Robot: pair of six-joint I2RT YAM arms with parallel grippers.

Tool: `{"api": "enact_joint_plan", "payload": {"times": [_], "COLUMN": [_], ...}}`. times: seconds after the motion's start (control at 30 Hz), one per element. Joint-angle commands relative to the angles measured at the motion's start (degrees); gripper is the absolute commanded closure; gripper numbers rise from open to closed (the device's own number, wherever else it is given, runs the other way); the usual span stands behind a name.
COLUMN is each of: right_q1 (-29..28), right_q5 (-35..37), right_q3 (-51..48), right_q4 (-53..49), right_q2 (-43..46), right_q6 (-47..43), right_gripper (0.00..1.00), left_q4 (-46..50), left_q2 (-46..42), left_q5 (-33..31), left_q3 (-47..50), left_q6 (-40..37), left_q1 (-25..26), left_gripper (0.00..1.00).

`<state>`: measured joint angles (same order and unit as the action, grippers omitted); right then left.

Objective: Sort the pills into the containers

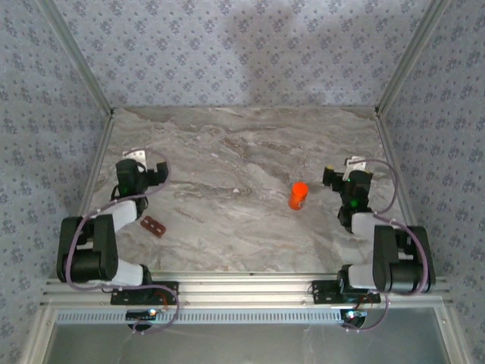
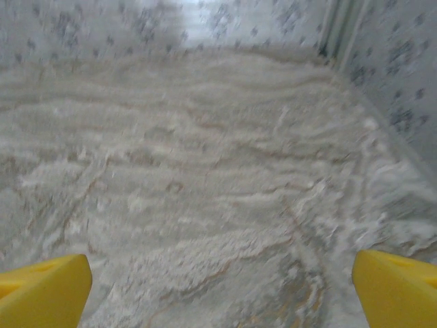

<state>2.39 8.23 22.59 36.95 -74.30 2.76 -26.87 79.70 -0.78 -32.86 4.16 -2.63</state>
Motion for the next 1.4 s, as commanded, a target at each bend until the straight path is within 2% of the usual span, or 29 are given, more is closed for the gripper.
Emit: {"api": "enact_joint_plan", "payload": {"times": [0.0, 0.07, 0.13, 0.2, 0.3, 0.4, 0.6, 0.7, 0.8, 0.97, 1.1, 1.2, 1.37], "right_q1": [1.93, 3.79, 6.08, 9.32, 7.63, -1.09, -23.91, -33.32, -40.34, -46.85, -49.05, -49.18, -45.36], "right_q5": [3.08, 2.57, 2.50, -6.53, -13.86, -16.47, -13.32, -9.52, -6.71, -1.80, 0.26, -3.25, -9.00], "right_q3": [6.23, 10.13, 13.27, 14.88, 22.14, 33.33, 48.32, 51.85, 53.59, 58.86, 64.08, 63.28, 59.13], "right_q4": [-16.07, -24.20, -33.50, -32.53, -39.28, -52.95, -70.18, -73.69, -73.92, -76.93, -81.47, -80.79, -76.43], "right_q2": [6.14, 9.15, 12.33, 14.95, 16.10, 12.97, 2.51, -1.92, -5.55, -13.80, -20.17, -20.78, -18.21], "right_q6": [9.93, 19.58, 33.60, 34.16, 33.80, 27.13, 20.04, 18.30, 17.80, 18.41, 18.11, 16.83, 18.67], "right_gripper": [0.00, 0.00, 0.00, 0.00, 0.00, 0.00, 0.00, 0.00, 0.00, 0.00, 0.00, 0.00, 0.00], "left_q4": [14.60, 23.93, 33.37, 42.44, 56.05, 68.99, 78.35, 80.15, 79.48, 76.80, 71.88, 68.74, 63.51], "left_q2": [-4.06, -5.31, -6.31, -8.00, -11.71, -16.80, -29.11, -31.52, -31.30, -26.11, -21.69, -18.92, -15.24], "left_q5": [-2.72, -2.51, -2.60, -2.05, -3.03, -3.08, -3.66, -5.03, -5.81, -6.51, -4.95, -4.62, -4.06], "left_q3": [-6.02, -10.19, -14.27, -17.53, -21.17, -22.41, -15.37, -12.55, -9.47, -6.61, -4.36, -3.88, -3.19], "left_q6": [7.05, 12.03, 17.81, 23.46, 33.46, 41.65, 50.53, 52.08, 53.89, 54.02, 53.30, 52.27, 51.36], "left_q1": [-0.19, -0.20, -0.26, -0.17, -0.11, -0.18, 1.98, 3.45, 5.07, 6.92, 7.44, 7.82, 8.18], "left_gripper": [0.00, 0.00, 0.00, 0.00, 0.00, 0.00, 0.01, 0.00, 0.00, 0.00, 0.00, 0.00, 0.00]}}
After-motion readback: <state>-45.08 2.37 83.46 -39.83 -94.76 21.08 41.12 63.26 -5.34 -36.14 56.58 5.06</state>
